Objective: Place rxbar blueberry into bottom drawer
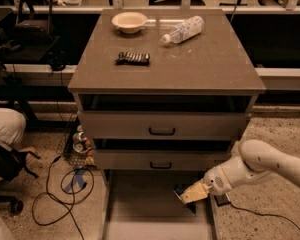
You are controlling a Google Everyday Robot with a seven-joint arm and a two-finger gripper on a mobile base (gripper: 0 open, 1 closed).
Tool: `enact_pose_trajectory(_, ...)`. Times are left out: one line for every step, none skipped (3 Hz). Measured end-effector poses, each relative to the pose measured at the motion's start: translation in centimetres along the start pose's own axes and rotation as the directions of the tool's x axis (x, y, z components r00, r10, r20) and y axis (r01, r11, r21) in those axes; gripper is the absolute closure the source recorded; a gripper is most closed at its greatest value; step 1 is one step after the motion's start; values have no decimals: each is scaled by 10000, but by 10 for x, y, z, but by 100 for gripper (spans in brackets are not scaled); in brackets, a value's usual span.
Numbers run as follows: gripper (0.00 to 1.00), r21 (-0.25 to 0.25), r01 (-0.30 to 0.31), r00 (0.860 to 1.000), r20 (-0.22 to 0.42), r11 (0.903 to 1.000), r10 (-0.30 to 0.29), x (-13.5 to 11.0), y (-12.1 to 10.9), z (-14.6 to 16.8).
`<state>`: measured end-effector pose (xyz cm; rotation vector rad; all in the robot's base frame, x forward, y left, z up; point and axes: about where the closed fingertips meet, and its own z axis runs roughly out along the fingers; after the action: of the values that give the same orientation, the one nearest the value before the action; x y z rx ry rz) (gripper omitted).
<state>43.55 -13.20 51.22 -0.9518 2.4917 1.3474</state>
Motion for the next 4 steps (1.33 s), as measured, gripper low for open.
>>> enact_pose_trajectory(100, -241, -782, 9953, 548, 9966, 794, 20, -38, 29)
enact_pose_trajectory(100, -153, -1539, 9842, 862, 9880, 1546, 38, -83, 59)
enact_pose_trajectory(100, 173, -2339, 9672, 1063, 9721, 2308, 52, -126, 88)
enact_pose_trajectory(100, 619, -2989, 9505, 1077, 9523, 2913, 63, -157, 113)
